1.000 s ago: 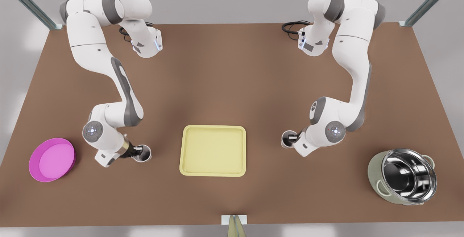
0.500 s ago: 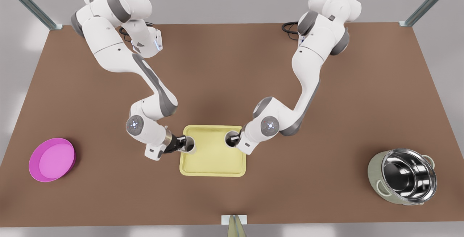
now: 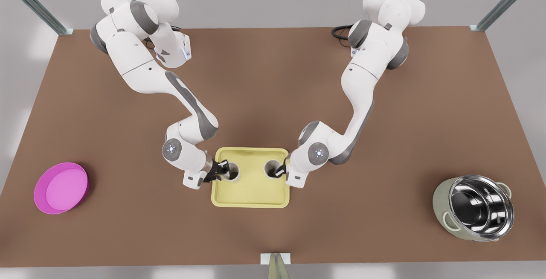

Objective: Use both arms to respectively pick up the white IKEA cups from the middle-left and middle-right positions, then place the white IKEA cups onto the middle-middle tray, ensuring that the cups remain upright and do not tip over

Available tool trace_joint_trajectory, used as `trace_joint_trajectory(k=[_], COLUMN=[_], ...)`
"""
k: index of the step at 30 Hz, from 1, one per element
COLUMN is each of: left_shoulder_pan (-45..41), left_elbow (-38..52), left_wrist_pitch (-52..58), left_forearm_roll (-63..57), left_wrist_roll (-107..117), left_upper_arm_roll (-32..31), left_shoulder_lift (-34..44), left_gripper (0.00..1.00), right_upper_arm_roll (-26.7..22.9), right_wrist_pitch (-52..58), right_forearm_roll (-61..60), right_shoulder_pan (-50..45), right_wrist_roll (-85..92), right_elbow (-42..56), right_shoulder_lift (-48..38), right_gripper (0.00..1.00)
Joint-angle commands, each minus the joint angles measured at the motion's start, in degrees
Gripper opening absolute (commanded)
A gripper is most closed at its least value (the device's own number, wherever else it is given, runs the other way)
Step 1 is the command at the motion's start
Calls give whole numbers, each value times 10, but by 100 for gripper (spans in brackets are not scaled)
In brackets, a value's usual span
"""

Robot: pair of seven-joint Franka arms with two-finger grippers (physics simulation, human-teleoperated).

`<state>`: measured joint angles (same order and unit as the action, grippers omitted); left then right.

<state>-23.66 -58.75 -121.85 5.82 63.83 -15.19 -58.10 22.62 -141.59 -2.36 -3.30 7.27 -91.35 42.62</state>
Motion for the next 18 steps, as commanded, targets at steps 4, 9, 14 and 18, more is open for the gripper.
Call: trace_joint_trajectory(k=[4,9,14,18], left_shoulder_pan=[30,149,254,252], left_elbow=[3,3,-167,-197], left_wrist_pitch=[192,502,442,451], left_forearm_roll=[-2,-115,-146,-107], left_wrist_roll=[124,-221,-682,-636], left_upper_arm_roll=[-1,-3,17,36], left_shoulder_lift=[62,206,416,442], left_gripper=[100,100,100,100], right_upper_arm_roll=[1,-3,-154,-159], right_wrist_pitch=[5,234,373,623], right_forearm_roll=[-1,-3,154,152], right_shoulder_pan=[2,36,66,55], right_wrist_roll=[-1,-1,-6,-22], right_elbow=[-1,-1,49,174], right_shoulder_lift=[-18,-133,-147,-244], right_gripper=[100,100,100,100])
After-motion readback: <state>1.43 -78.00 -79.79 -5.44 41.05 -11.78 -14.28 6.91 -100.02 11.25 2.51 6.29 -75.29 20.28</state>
